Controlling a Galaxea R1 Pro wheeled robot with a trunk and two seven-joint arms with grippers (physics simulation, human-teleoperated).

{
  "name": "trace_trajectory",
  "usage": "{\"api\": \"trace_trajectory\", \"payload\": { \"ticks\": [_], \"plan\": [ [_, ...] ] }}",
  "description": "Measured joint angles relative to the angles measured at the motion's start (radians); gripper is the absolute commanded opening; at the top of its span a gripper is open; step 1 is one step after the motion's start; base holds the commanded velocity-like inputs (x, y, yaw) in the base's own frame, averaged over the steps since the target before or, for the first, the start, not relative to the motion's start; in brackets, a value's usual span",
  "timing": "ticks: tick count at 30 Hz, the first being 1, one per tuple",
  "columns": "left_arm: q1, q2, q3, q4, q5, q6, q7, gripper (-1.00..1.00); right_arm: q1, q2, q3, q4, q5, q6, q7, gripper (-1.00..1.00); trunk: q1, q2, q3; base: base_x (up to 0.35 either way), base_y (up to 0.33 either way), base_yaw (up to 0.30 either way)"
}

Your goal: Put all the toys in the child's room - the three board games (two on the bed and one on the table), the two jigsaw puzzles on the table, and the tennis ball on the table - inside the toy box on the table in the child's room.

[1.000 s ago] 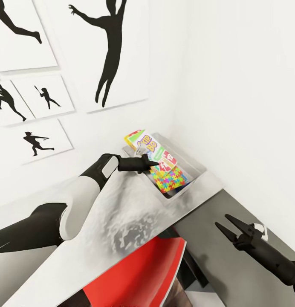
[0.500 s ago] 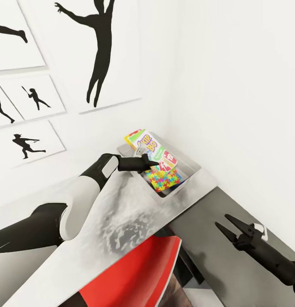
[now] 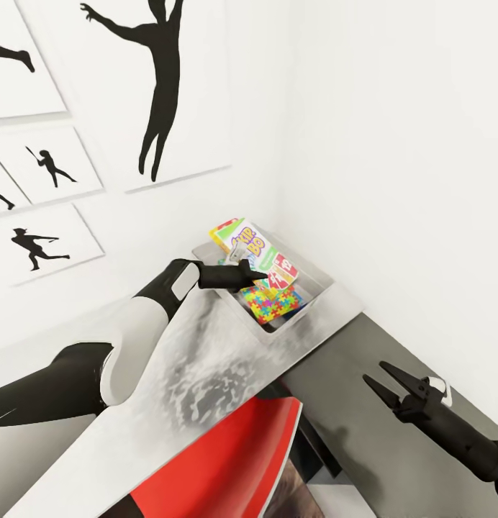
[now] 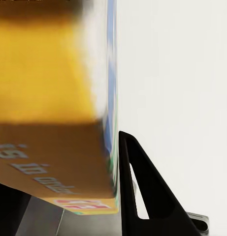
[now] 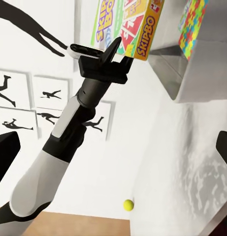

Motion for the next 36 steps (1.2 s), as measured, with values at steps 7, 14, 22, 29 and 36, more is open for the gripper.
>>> {"api": "trace_trajectory", "payload": {
  "ticks": [7,14,22,29,36],
  "plan": [
    [0.000,0.000,-0.001,0.000,-0.001,-0.001,0.000,-1.00,0.000,-0.001,0.000,0.001,-0.001,0.000,0.000,1.00,0.000,0.000,-0.007,0.000,0.000,-0.002],
    [0.000,0.000,-0.001,0.000,-0.001,-0.001,0.000,-1.00,0.000,-0.002,0.000,0.001,-0.001,0.000,0.000,1.00,0.000,0.000,-0.016,0.000,0.000,0.000],
    [0.000,0.000,-0.001,0.000,-0.001,-0.001,0.000,-1.00,0.000,-0.002,0.000,0.001,0.000,0.000,0.000,1.00,0.000,0.000,-0.028,0.000,0.000,0.000],
    [0.000,0.001,0.000,-0.001,0.001,0.000,-0.001,-1.00,0.000,-0.001,-0.002,0.001,0.000,0.000,0.002,1.00,0.000,0.000,-0.031,0.000,0.000,0.000],
    [0.000,0.001,0.000,-0.002,0.001,0.000,-0.002,-1.00,0.000,0.000,-0.020,0.001,-0.001,0.000,0.003,1.00,0.000,0.000,-0.031,0.000,0.000,0.000]
  ]
}}
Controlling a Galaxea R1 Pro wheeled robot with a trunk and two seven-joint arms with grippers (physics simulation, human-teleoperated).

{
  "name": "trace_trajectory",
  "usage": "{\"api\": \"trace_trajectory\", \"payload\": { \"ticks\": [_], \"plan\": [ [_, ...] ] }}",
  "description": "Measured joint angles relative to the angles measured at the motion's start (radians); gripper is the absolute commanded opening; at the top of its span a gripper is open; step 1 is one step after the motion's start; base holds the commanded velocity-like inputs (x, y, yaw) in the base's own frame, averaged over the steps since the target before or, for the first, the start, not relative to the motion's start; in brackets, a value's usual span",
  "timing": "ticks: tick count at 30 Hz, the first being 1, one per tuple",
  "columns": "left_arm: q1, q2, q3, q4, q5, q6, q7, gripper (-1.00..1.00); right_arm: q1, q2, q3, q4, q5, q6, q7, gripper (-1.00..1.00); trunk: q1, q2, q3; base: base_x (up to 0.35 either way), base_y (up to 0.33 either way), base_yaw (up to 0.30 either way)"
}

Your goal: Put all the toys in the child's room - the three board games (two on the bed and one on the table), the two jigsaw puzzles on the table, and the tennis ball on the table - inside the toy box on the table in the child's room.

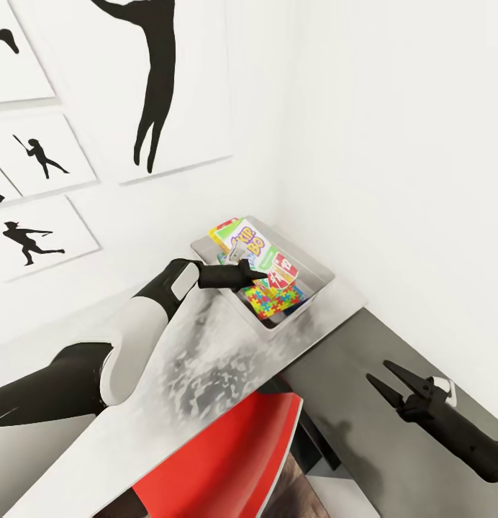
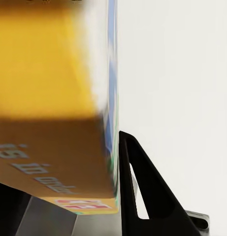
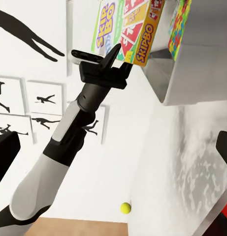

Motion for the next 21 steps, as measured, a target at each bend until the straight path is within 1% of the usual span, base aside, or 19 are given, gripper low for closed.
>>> {"api": "trace_trajectory", "payload": {
  "ticks": [15,21],
  "plan": [
    [0.000,0.000,-0.001,0.000,0.000,0.000,0.000,-1.00,0.000,0.000,-0.002,0.000,0.000,0.000,0.000,1.00,0.000,0.000,0.000,0.000,0.000,0.003],
    [0.000,0.001,-0.001,0.000,0.000,0.000,0.000,-1.00,0.000,0.000,-0.002,0.000,0.000,0.000,0.000,1.00,0.000,0.000,0.000,0.000,0.000,0.145]
  ]
}}
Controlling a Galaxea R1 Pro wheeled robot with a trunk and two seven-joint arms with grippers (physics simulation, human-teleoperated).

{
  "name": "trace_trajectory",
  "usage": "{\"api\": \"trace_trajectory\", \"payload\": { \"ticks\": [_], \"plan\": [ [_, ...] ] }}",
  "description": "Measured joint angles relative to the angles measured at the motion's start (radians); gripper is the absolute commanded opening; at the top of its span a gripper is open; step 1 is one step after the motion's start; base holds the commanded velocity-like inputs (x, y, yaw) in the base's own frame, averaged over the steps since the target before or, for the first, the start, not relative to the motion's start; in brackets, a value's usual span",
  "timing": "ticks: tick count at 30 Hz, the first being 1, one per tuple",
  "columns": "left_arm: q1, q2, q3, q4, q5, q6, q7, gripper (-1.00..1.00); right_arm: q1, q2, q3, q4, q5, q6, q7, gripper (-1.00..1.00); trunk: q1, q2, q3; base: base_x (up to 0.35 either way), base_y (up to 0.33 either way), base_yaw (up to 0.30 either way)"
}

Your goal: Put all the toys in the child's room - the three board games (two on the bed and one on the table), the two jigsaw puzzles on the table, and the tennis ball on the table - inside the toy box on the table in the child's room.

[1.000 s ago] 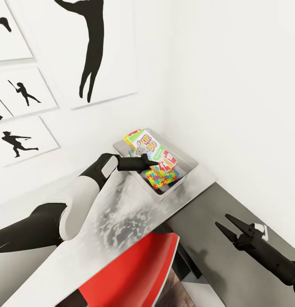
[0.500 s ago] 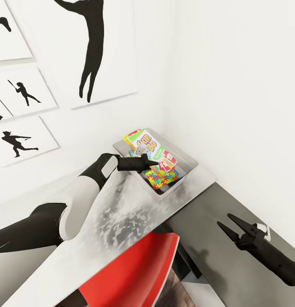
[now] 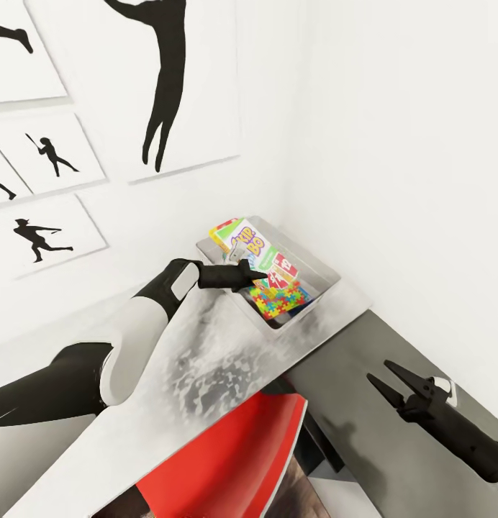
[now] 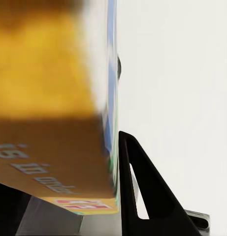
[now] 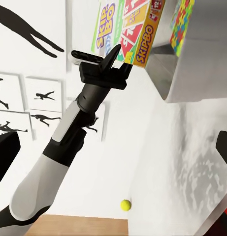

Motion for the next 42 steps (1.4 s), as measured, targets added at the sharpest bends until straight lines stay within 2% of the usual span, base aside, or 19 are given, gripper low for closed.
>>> {"api": "trace_trajectory", "payload": {
  "ticks": [37,42],
  "plan": [
    [-0.001,0.000,0.004,-0.005,0.001,0.006,0.002,-1.00,0.000,0.004,0.000,0.000,0.001,0.000,-0.002,1.00,0.000,0.000,-0.001,0.000,0.000,0.006],
    [-0.027,-0.002,0.005,-0.027,0.002,0.021,0.005,-1.00,0.000,0.008,0.000,0.000,0.000,0.000,-0.002,1.00,0.000,0.000,-0.007,0.000,0.000,0.000]
  ]
}}
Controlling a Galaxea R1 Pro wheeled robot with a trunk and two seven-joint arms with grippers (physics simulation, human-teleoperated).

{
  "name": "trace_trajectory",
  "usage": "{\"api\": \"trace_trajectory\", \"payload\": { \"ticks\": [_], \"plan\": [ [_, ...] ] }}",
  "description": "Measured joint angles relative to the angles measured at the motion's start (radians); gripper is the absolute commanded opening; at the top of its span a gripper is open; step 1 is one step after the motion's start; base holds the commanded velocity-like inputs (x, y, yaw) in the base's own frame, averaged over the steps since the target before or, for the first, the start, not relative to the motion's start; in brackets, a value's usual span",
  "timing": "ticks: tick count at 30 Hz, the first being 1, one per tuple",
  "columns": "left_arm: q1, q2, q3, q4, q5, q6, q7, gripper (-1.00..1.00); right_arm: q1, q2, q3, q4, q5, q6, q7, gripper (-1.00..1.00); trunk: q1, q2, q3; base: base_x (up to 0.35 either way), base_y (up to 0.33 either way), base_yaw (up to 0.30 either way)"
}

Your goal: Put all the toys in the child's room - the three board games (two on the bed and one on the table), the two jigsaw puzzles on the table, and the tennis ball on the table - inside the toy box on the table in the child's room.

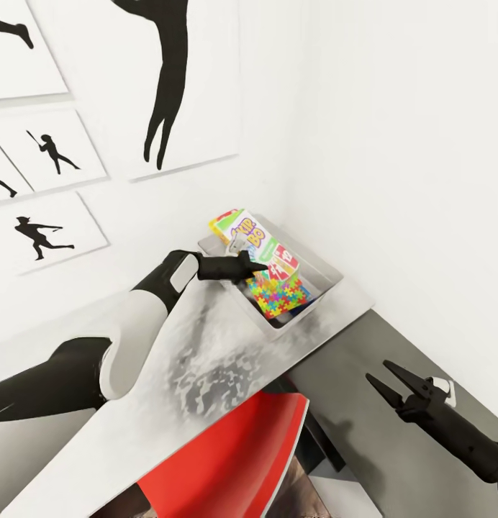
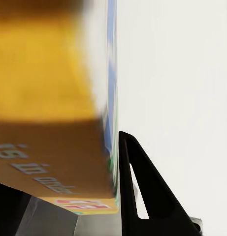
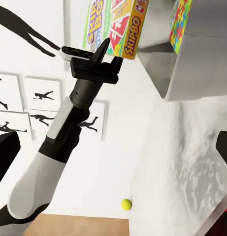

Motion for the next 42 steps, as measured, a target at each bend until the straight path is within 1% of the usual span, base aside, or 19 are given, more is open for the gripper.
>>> {"api": "trace_trajectory", "payload": {
  "ticks": [5,9,12,23,30,31,33,34,36,42],
  "plan": [
    [-0.017,-0.002,0.000,-0.010,-0.001,0.023,0.002,-1.00,0.000,0.001,0.000,0.000,0.000,0.000,0.001,1.00,0.000,0.000,-0.005,0.000,0.000,0.000],
    [-0.029,-0.002,-0.001,-0.011,-0.005,0.019,0.062,-1.00,0.000,0.003,0.000,0.000,0.000,0.000,0.001,1.00,0.000,0.000,-0.006,0.000,0.000,0.000],
    [-0.031,-0.002,-0.001,-0.010,-0.001,0.016,0.088,-1.00,0.000,0.003,-0.001,0.000,0.001,0.000,0.000,1.00,0.000,0.000,-0.006,0.000,0.000,0.000],
    [-0.032,-0.002,-0.002,0.017,-0.001,-0.014,0.093,-1.00,0.000,-0.002,0.000,0.000,0.001,-0.006,0.007,1.00,0.000,0.000,-0.006,0.000,0.000,0.000],
    [-0.032,-0.002,-0.003,0.051,-0.002,-0.032,0.093,-1.00,0.000,-0.003,0.000,0.000,0.001,-0.006,0.006,1.00,0.000,0.000,-0.006,0.000,0.000,0.000],
    [-0.032,-0.002,-0.003,0.052,-0.002,-0.033,0.093,1.00,0.000,-0.004,0.000,0.000,0.001,-0.006,0.005,1.00,0.000,0.000,-0.006,0.000,0.000,0.000],
    [-0.032,-0.002,-0.003,0.053,0.000,-0.033,0.093,1.00,0.000,-0.003,0.000,0.000,0.001,-0.006,0.005,1.00,0.000,0.000,-0.006,0.000,0.000,0.000],
    [-0.031,-0.002,-0.005,0.053,-0.007,-0.035,0.093,1.00,0.000,-0.003,0.000,0.000,0.000,-0.006,0.005,1.00,0.000,0.000,-0.006,0.000,0.000,0.000],
    [-0.032,-0.002,-0.003,0.052,0.001,-0.030,0.086,1.00,0.000,-0.004,0.000,0.000,0.001,-0.006,0.005,1.00,0.000,0.000,-0.006,0.000,0.000,0.000],
    [-0.032,-0.002,-0.005,0.046,0.000,-0.023,0.072,1.00,0.000,-0.006,0.000,0.000,0.000,-0.005,0.005,1.00,0.000,0.000,-0.006,0.000,0.000,0.000]
  ]
}}
